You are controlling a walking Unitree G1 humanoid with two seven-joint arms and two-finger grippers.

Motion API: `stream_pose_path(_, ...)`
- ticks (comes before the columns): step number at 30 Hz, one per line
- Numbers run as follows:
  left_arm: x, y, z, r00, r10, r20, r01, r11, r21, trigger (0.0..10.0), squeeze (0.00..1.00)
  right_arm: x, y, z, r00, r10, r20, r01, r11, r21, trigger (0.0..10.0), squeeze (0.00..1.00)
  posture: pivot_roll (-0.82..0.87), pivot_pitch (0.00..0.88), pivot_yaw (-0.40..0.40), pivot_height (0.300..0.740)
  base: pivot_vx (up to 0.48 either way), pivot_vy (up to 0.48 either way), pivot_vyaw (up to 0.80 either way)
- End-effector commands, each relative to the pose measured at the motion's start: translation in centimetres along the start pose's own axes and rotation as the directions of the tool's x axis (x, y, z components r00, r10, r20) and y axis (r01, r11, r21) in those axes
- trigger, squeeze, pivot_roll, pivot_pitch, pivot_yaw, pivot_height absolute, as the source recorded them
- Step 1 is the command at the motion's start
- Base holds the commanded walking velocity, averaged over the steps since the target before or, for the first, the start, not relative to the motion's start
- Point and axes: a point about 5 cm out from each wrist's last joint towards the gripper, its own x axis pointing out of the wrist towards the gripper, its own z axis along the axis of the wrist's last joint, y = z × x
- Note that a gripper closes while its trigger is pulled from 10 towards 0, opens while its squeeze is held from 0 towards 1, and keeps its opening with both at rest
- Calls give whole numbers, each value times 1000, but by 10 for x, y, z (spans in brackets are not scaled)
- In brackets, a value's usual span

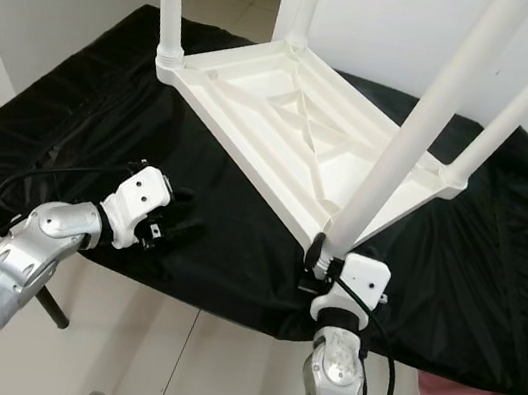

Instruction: Building children table

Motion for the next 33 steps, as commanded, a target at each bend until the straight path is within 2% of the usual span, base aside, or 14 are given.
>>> stream_pose_path(1, 0, 9, 1, 1000, 14, 0, -14, 1000, 10, 10000, 0, 2, -19, 2, 995, -99, 7, 99, 995, -16, 10000, 0, 14, 86, -45, 740, 0, 0, 0)
stream_pose_path(3, 4, 16, 2, 1000, 17, -7, -17, 999, 28, 10000, 0, 1, -26, 1, 988, -152, 3, 152, 988, -14, 10000, 0, -3, 83, -39, 740, 0, 0, 0)
stream_pose_path(7, 7, 21, 4, 1000, 10, -4, -10, 999, 30, 10000, 0, -2, -32, -1, 982, -190, -9, 190, 982, -8, 10000, 0, -13, 83, -34, 740, 0, 0, 0)
stream_pose_path(9, 20, 28, 14, 1000, 7, 16, -8, 999, 49, 10000, 0, -8, -51, -8, 951, -305, -43, 305, 952, -8, 10000, 0, -26, 81, -29, 740, 0, 0, 0)
stream_pose_path(11, 22, 28, 16, 1000, 5, 18, -6, 998, 56, 10000, 0, -9, -55, -9, 943, -330, -50, 330, 944, -8, 10000, 0, -32, 81, -28, 740, 0, 0, 0)
stream_pose_path(13, 26, 28, 18, 1000, -1, 20, 0, 998, 61, 10000, 0, -9, -60, -9, 938, -343, -44, 343, 939, -25, 10000, 0, -35, 81, -26, 740, 0, 0, 0)
stream_pose_path(14, 39, 27, 27, 999, -19, 26, 17, 997, 73, 10000, 0, -10, -76, -13, 914, -402, -61, 399, 916, -50, 10000, 0, -39, 82, -24, 740, 0, 0, 0)
stream_pose_path(15, 44, 26, 29, 999, -26, 27, 24, 997, 78, 10000, 0, -10, -82, -14, 902, -426, -70, 422, 905, -58, 10000, 0, -39, 82, -24, 740, 0, 0, 0)
stream_pose_path(19, 48, 25, 32, 999, -33, 29, 30, 996, 86, 10000, 0, -11, -87, -16, 894, -442, -75, 438, 896, -69, 10000, 0, -45, 82, -20, 740, 0, 0, 0)
stream_pose_path(24, 69, 13, 47, 994, -88, 65, 81, 992, 99, 10000, 0, -12, -112, -14, 844, -534, -54, 527, 844, -98, 10000, 0, -56, 83, -4, 740, 0, 0, 0)
stream_pose_path(28, 76, 6, 50, 991, -113, 77, 105, 989, 100, 10000, 0, -12, -109, -14, 846, -529, -57, 524, 847, -91, 10000, 0, -60, 84, 1, 740, 0, 0, 0)
stream_pose_path(31, 81, 0, 52, 988, -135, 76, 127, 986, 106, 10000, 0, -5, -85, -10, 908, -417, -28, 415, 908, -66, 10000, 0, -56, 85, 5, 740, 0, 0, 0)
stream_pose_path(32, 81, 0, 52, 988, -135, 76, 127, 986, 106, 10000, 0, -5, -85, -10, 908, -417, -28, 415, 908, -66, 10000, 0, -56, 85, 5, 740, 0, 0, 0)
stream_pose_path(33, 84, -3, 52, 987, -145, 71, 137, 985, 108, 10000, 0, -3, -74, -9, 929, -371, -19, 369, 928, -54, 10000, 0, -52, 87, 6, 740, 0, 0, 0)
